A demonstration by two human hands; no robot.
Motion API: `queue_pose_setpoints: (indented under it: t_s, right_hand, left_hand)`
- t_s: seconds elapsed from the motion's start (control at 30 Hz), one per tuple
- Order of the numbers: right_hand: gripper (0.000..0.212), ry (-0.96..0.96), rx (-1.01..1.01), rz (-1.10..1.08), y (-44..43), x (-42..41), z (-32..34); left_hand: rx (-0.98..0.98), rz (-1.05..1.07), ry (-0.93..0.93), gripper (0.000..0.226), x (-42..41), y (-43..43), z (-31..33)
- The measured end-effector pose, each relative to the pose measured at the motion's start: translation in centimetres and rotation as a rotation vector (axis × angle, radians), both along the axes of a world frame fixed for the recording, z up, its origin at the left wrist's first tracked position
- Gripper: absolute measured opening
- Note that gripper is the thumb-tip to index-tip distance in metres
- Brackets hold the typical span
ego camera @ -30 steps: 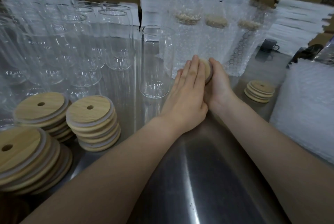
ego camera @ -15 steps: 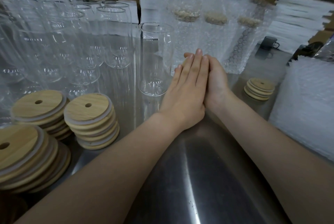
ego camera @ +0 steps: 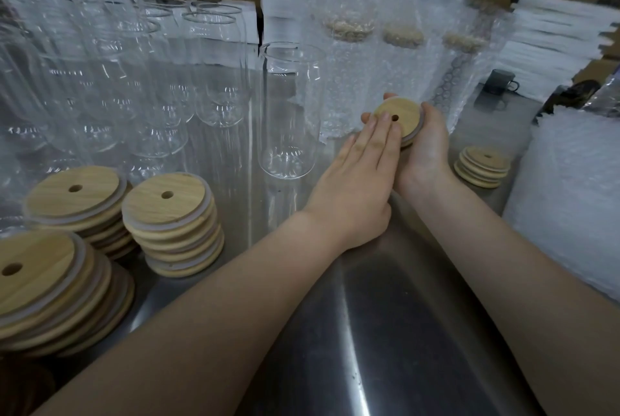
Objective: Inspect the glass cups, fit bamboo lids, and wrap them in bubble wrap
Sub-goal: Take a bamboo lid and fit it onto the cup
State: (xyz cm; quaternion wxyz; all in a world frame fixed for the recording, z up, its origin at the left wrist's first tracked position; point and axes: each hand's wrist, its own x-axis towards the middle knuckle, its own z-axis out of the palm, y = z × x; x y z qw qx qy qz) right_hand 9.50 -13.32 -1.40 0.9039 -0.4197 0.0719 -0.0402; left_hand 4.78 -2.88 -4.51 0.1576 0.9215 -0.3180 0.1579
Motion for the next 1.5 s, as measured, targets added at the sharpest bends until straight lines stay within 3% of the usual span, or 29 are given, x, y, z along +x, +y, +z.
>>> queue_pose_setpoints:
  t_s: [0.27, 0.5, 0.6, 0.7, 0.8, 1.07, 1.33, 1.5]
  right_hand:
    - [0.045, 0.001, -0.004, 0.024, -0.3, -0.2, 0.0]
    - [0.044, -0.003, -0.034, 0.024, -0.6, 0.3, -0.3]
    - [0.043, 0.011, -0.044, 0.004, -0.7, 0.8, -0.5]
    - [0.040, -0.013, 0.037, 0.003, -0.9, 1.1, -0.9]
    - [0.044, -0.027, 0.009, 0.018, -0.9, 1.3, -1.1]
    - [0.047, 0.028, -0.244, 0.127, -0.1, 1.0, -1.3]
    - [0.044, 0.000, -0.264, 0.150, 0.2, 0.5, -0.9]
    - [0.040, -0.022, -0.257, 0.108, 0.1, 0.7, -1.0]
  left_hand:
    - [-0.003, -0.018, -0.023, 0.079, 0.0, -0.2, 0.2]
    - [-0.158, -0.016, -0.109, 0.060, -0.5, -0.2, 0.6]
    - [-0.220, -0.018, -0.222, 0.045, -0.8, 0.3, 1.3]
    - [-0.451, 0.008, -0.463, 0.036, -1.3, 0.6, 1.9]
    - [-0.513, 0.176, -0.585, 0.046, -1.5, 0.8, 2.6]
    - [-0.612, 0.555, -0.476, 0.077, 0.3, 3.2, 2.8]
    - [-1.021, 0.521, -0.006, 0.103, 2.6, 3.7, 0.7]
    - [-1.072, 0.564, 0.051, 0.104, 3.2, 3.8, 0.5]
